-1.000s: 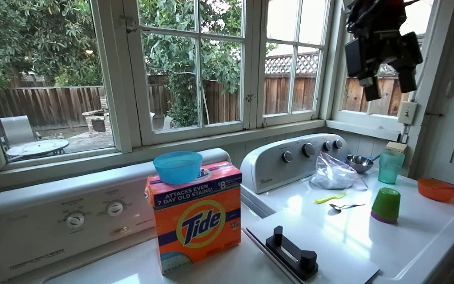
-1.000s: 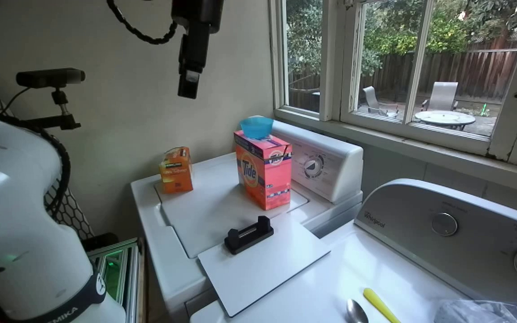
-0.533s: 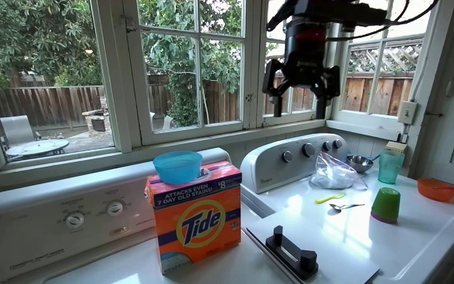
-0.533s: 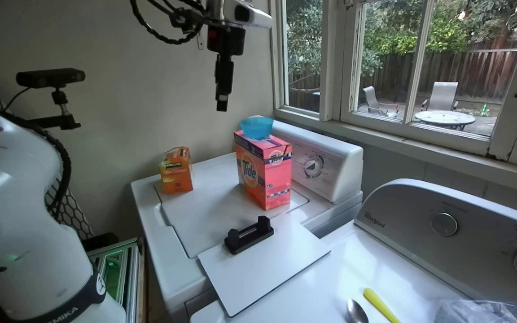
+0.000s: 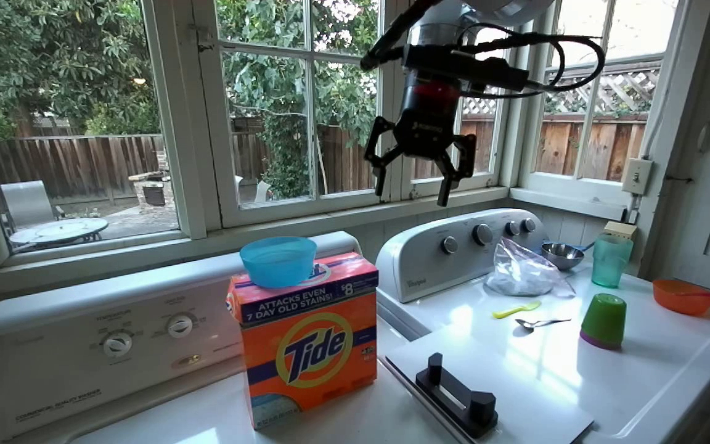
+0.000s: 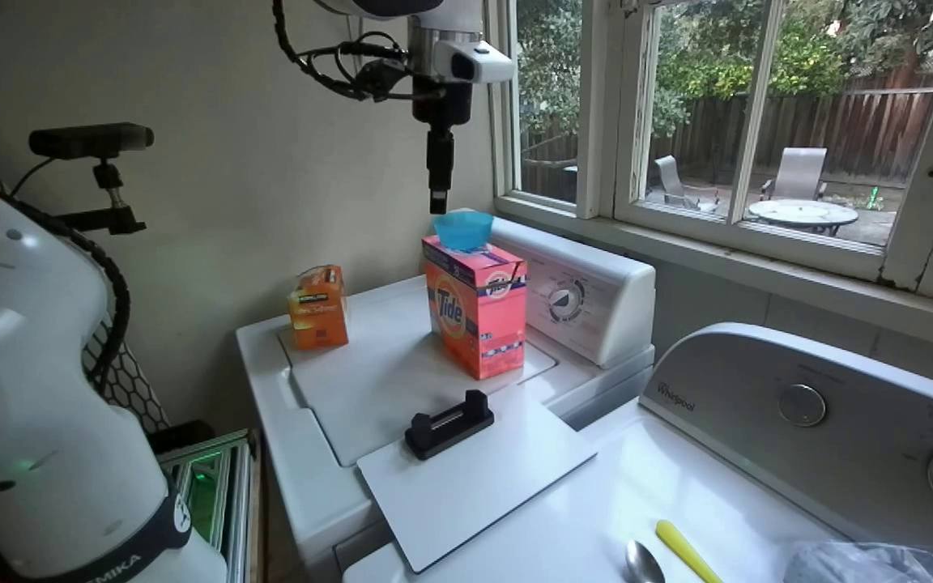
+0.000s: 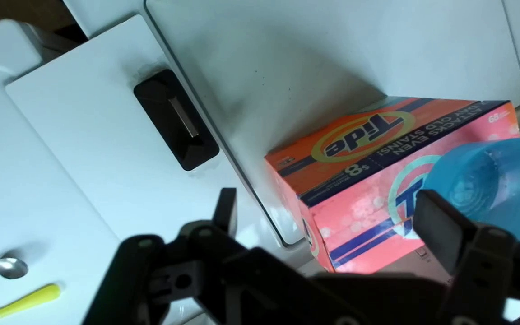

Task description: Take the blue cup off of the box and put it on the washing machine

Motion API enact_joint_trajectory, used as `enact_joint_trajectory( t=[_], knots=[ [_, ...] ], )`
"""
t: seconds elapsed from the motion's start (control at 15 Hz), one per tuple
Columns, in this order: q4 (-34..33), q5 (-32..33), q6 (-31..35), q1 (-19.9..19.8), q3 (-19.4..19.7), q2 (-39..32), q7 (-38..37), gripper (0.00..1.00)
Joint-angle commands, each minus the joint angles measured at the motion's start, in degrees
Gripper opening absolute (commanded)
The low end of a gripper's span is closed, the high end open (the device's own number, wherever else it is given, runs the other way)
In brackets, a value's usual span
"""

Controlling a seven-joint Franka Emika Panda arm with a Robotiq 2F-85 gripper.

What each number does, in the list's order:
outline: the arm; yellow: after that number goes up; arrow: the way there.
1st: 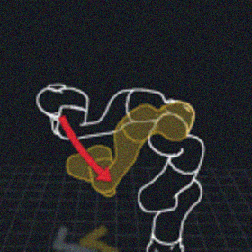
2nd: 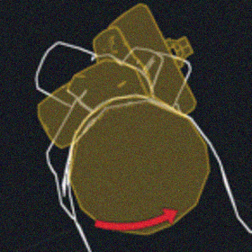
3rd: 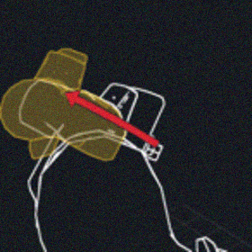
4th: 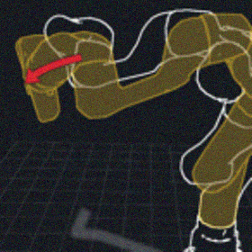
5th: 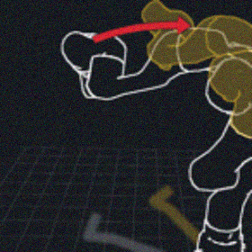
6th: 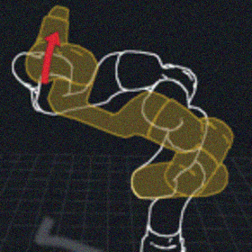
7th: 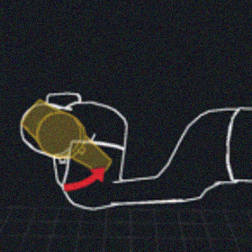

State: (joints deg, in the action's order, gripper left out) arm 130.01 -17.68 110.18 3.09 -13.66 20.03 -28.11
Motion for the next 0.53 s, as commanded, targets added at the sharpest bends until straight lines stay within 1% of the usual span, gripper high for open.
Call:
enact_joint_trajectory(
  t=[0.0,0.13,0.2,0.47],
  knots=[
    [-0.24,0.33,-0.03,0.96,0.89,-0.09,-0.29,1.00],
    [-0.47,0.30,-0.03,0.96,0.88,-0.09,-0.33,1.00],
    [-0.46,-1.26,0.58,1.47,0.84,-1.20,-0.20,1.00],
    [-1.88,-3.66,6.47,3.62,-1.21,-6.95,-1.82,1.00]
  ],
)
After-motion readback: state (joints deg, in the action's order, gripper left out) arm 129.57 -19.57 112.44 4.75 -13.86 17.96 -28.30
